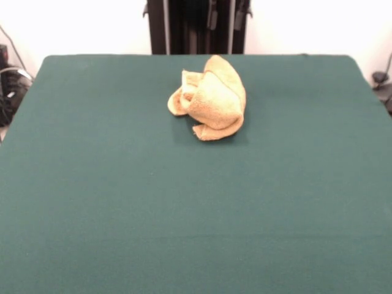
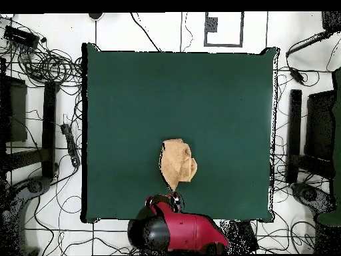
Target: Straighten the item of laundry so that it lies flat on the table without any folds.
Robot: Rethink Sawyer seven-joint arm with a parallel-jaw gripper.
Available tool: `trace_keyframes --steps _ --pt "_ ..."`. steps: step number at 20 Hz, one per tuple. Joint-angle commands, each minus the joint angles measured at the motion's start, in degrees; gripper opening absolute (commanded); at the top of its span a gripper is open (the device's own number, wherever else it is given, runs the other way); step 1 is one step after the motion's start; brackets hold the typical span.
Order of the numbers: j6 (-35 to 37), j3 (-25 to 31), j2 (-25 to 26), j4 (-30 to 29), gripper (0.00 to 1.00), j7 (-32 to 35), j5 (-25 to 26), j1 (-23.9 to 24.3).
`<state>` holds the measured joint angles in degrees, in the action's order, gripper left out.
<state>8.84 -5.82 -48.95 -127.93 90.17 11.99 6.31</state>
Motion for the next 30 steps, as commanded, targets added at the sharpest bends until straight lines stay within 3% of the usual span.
trace_keyframes --steps 1,5,11,18,30 --pt "-7.3 3.7 12.6 8.2 1.00 10.2 -1.6 0.6" --pt "-12.4 4.6 17.7 9.8 1.00 10.7 -1.2 1.0" --pt "-15.2 1.8 22.7 12.7 1.00 10.9 -2.3 -3.0" --pt "-16.9 5.1 26.7 12.7 1.00 11.7 -3.3 -0.9" --pt "-16.4 2.2 23.4 12.1 1.00 12.2 -4.8 -3.6"
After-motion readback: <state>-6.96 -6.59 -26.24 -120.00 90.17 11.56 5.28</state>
